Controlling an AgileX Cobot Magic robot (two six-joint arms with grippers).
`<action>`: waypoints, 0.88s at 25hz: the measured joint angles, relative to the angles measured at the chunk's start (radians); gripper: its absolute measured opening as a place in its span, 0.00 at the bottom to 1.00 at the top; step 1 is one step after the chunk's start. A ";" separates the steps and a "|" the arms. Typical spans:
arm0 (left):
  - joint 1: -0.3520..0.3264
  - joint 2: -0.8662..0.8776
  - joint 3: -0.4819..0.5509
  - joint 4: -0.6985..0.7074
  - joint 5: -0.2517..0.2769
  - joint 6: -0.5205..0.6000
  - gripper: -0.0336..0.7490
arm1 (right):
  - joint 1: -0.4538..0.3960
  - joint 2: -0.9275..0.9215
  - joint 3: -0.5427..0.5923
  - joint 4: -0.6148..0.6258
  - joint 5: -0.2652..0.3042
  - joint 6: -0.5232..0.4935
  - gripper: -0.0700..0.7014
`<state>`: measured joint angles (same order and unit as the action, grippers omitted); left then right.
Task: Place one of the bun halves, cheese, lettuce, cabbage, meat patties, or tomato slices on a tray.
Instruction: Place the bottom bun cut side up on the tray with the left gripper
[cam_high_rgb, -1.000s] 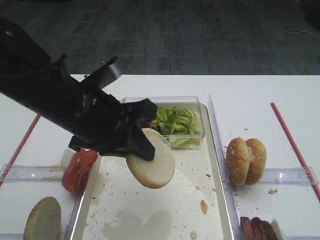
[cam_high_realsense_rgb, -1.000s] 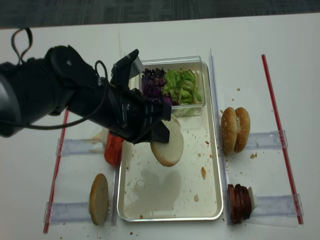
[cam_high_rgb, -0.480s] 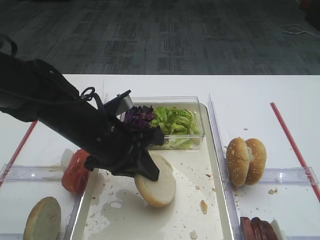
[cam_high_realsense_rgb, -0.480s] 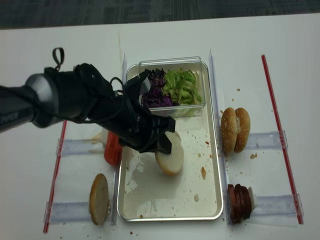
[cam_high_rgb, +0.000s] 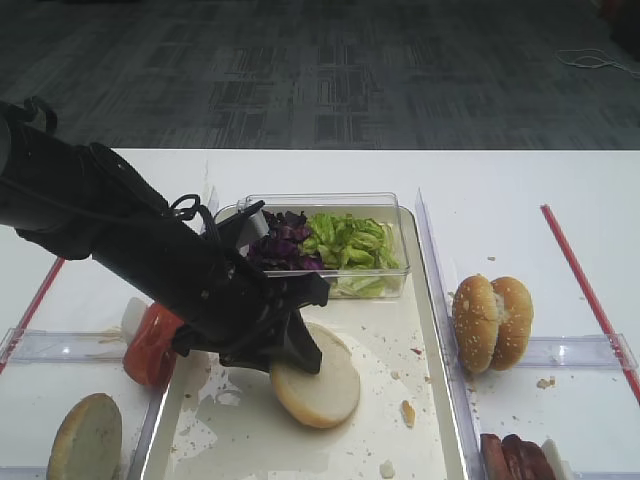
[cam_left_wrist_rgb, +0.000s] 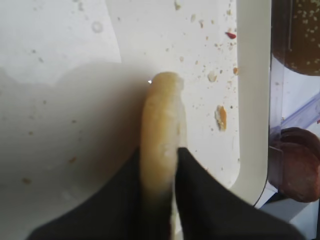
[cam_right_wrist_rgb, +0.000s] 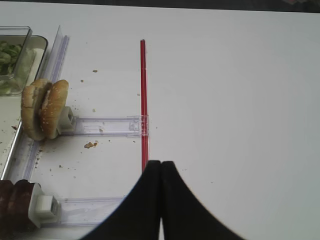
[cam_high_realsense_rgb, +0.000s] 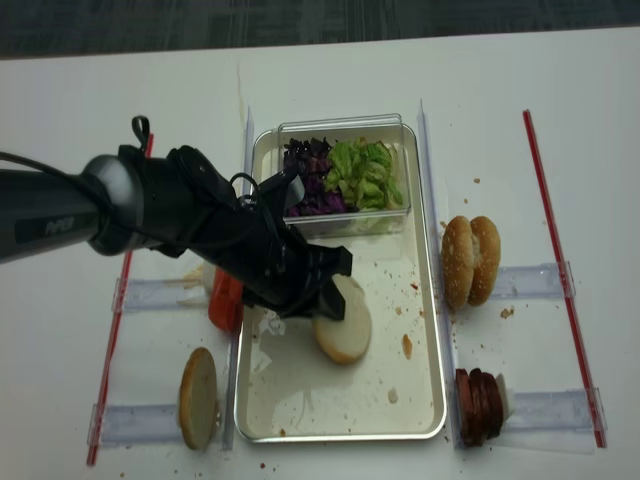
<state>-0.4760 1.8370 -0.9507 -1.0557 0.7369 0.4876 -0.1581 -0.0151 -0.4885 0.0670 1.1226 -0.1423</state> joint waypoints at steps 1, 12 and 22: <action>0.000 0.000 0.000 0.000 -0.002 0.000 0.36 | 0.000 0.000 0.000 0.000 0.000 0.000 0.48; 0.000 0.000 0.000 0.000 -0.011 0.000 0.91 | 0.000 0.000 0.000 0.000 0.000 0.000 0.48; 0.000 -0.074 0.000 0.000 -0.021 -0.002 0.91 | 0.000 0.000 0.000 0.000 0.000 0.000 0.48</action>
<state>-0.4760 1.7632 -0.9507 -1.0562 0.7162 0.4858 -0.1581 -0.0151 -0.4885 0.0670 1.1226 -0.1423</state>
